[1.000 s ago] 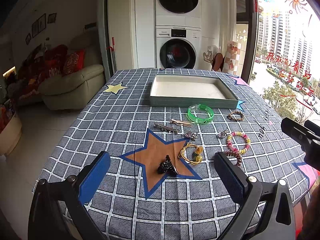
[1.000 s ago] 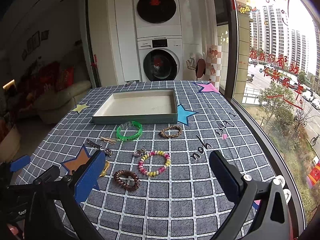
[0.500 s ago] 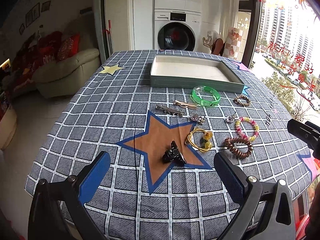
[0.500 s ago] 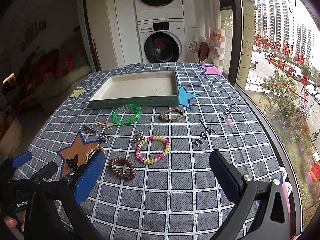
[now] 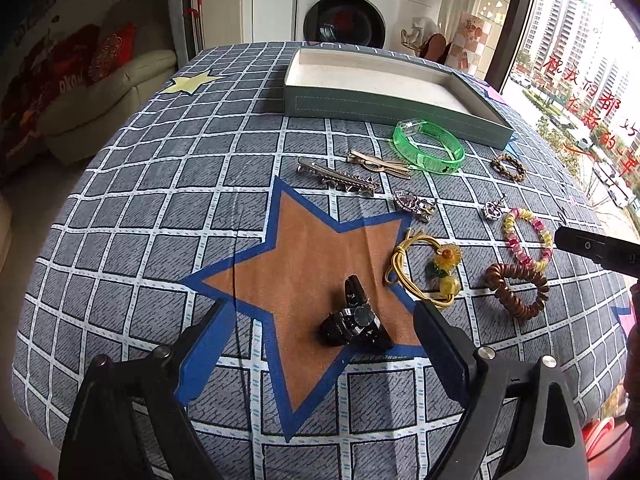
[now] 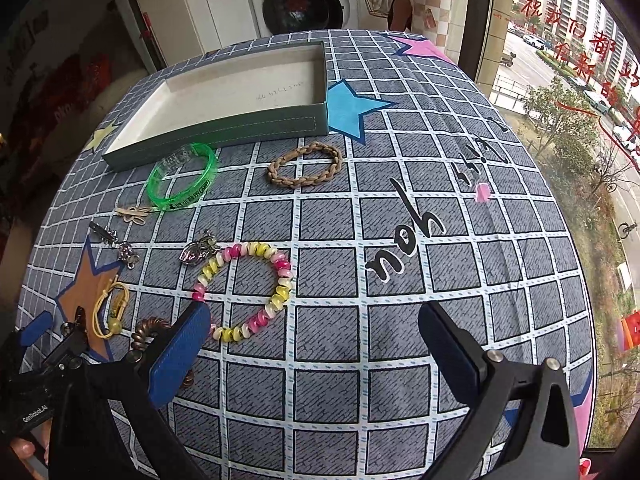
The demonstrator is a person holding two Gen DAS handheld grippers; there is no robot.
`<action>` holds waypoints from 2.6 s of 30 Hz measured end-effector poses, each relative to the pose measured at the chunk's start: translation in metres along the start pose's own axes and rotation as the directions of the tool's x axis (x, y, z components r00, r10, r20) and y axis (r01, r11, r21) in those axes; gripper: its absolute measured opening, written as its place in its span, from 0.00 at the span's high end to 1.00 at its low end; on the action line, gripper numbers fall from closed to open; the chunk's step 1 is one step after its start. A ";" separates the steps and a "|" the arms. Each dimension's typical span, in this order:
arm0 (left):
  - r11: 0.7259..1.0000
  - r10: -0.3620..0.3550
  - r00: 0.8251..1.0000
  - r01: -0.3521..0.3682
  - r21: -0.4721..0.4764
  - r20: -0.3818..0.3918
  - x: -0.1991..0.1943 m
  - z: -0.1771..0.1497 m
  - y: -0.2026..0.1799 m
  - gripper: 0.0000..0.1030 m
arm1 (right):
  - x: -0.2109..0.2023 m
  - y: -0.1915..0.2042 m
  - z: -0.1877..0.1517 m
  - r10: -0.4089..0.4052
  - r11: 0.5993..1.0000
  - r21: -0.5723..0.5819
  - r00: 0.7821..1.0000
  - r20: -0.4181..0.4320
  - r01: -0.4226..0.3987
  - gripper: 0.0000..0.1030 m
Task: Organize jewelry
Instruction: 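Grasp the black claw clip with the left gripper while the right gripper grasps the pink-yellow beaded bracelet, then carry the claw clip into the tray and open the left gripper while the right gripper drops the bracelet there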
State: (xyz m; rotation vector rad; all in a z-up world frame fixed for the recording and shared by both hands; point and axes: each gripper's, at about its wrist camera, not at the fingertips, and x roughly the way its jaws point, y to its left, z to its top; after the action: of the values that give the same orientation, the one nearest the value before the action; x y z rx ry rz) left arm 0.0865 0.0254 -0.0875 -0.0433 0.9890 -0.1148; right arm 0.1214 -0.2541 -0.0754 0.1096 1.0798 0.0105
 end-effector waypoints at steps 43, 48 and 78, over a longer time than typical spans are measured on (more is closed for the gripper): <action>0.986 -0.166 0.969 0.161 0.042 0.183 -0.019 0.172 -0.013 0.64 | -0.007 0.012 0.136 0.219 0.976 -0.009 0.971 0.098 -0.219 0.90; 0.992 -0.127 0.982 0.129 0.000 0.142 0.031 0.214 -0.013 0.64 | 0.019 0.020 0.180 0.205 0.979 -0.013 0.974 0.094 -0.204 0.90; 0.996 0.082 0.992 -0.085 0.032 0.098 0.133 0.246 -0.030 0.10 | 0.123 0.027 0.221 0.138 0.990 0.001 0.990 0.014 -0.138 0.45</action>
State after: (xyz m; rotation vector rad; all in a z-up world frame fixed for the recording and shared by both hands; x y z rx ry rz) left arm 0.3620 -0.0241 -0.0605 0.0255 0.8909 -0.0531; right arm 0.3752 -0.2378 -0.0778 0.1860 1.0570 0.1330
